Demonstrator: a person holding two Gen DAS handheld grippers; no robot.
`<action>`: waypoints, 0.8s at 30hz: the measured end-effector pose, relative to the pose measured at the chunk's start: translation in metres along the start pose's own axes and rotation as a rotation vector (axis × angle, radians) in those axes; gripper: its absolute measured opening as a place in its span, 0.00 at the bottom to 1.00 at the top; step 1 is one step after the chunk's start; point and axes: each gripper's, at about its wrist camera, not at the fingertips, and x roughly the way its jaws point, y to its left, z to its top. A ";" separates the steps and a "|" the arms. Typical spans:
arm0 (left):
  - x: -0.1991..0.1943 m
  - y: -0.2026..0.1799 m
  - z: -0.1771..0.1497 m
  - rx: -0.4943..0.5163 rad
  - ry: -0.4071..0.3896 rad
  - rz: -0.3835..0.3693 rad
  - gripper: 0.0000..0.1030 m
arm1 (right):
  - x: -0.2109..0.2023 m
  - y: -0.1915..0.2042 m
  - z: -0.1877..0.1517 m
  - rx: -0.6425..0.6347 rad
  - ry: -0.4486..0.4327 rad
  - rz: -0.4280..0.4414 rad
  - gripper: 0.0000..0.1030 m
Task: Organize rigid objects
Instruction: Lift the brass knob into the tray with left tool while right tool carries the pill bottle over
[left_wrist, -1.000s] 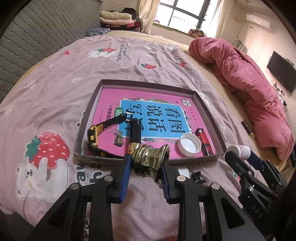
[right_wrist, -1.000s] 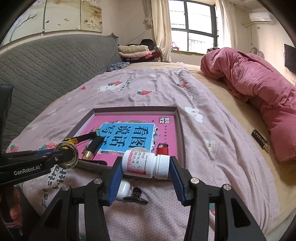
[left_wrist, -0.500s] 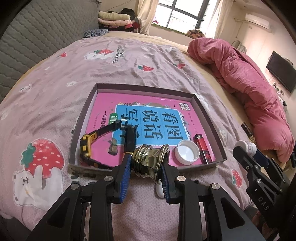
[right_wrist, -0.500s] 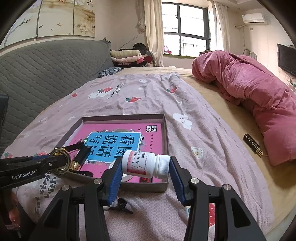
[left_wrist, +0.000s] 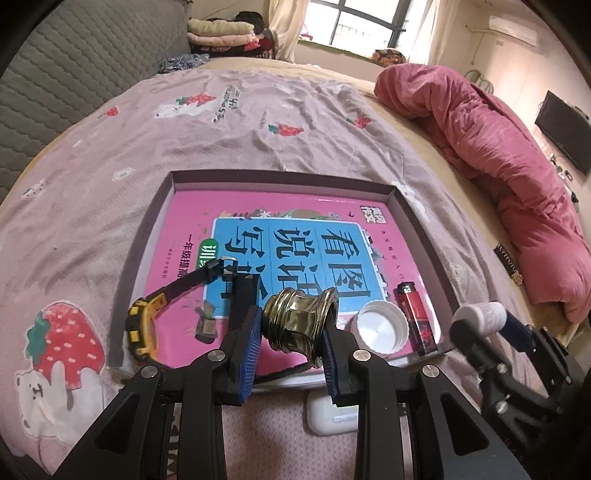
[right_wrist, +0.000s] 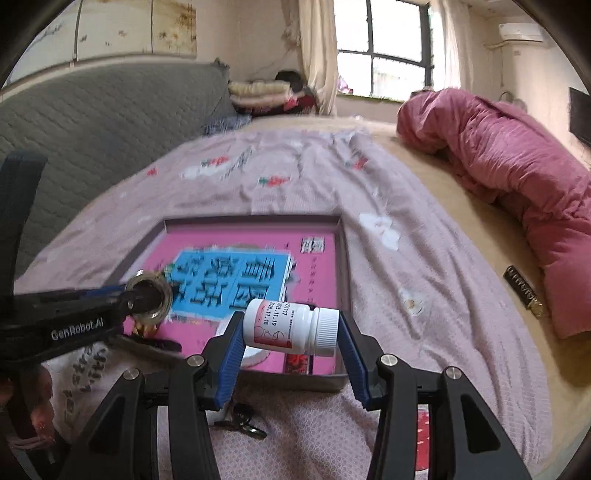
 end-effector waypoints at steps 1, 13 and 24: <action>0.002 -0.001 0.000 0.002 0.004 -0.002 0.30 | 0.003 0.000 -0.001 -0.005 0.009 0.003 0.48; 0.025 -0.014 -0.001 0.032 0.044 -0.008 0.30 | 0.026 0.000 -0.011 -0.022 0.083 -0.008 0.48; 0.034 -0.011 -0.007 0.021 0.076 -0.013 0.30 | 0.031 0.002 -0.014 -0.022 0.106 0.008 0.48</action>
